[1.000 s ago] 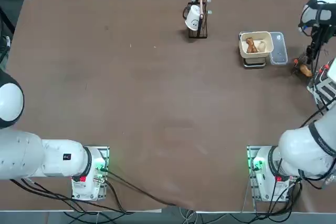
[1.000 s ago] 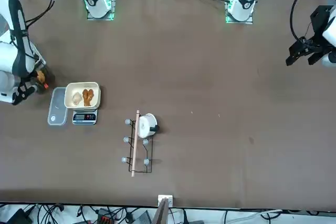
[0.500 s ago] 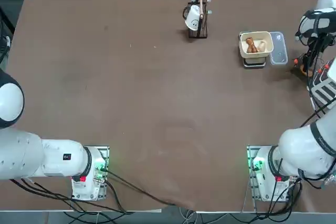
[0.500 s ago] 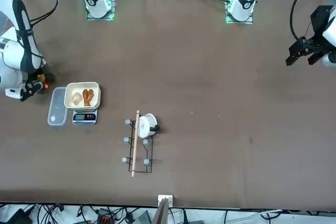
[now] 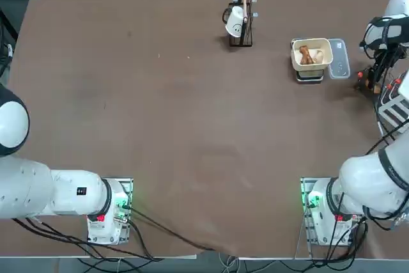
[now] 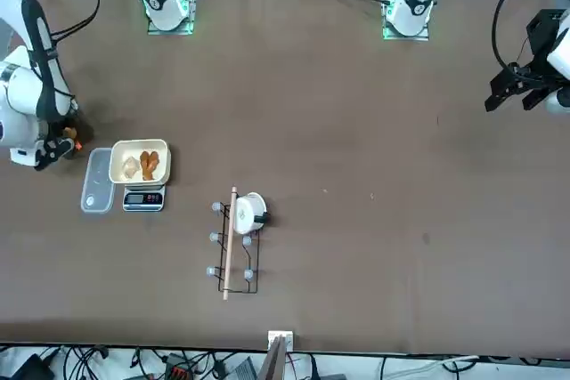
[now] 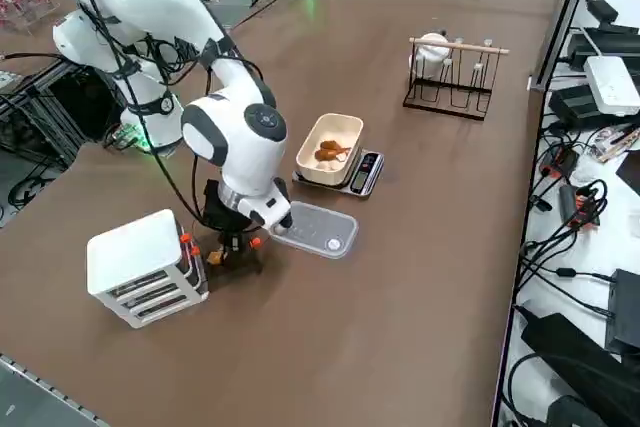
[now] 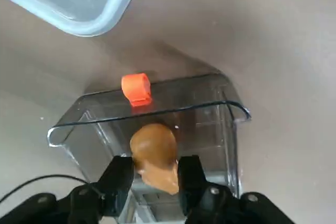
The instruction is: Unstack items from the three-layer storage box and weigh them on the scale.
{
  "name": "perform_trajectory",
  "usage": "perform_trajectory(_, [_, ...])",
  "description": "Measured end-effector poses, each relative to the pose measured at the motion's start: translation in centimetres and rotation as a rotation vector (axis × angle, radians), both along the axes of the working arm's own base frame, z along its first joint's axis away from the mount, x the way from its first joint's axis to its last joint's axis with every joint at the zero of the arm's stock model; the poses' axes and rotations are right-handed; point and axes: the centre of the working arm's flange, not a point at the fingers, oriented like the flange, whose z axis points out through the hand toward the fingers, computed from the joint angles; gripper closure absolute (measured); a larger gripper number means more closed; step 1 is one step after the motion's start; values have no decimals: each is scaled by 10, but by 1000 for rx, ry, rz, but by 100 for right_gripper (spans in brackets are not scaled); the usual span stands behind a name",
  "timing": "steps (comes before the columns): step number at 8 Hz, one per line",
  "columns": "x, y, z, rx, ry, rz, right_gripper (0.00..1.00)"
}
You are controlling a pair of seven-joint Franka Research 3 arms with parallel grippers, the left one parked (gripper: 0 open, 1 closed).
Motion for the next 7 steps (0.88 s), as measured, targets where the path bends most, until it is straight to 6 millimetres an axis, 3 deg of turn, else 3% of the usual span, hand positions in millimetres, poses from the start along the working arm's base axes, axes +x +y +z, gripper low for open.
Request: perform_trajectory(7, [-3,-1,-14,3,-8,-9,46])
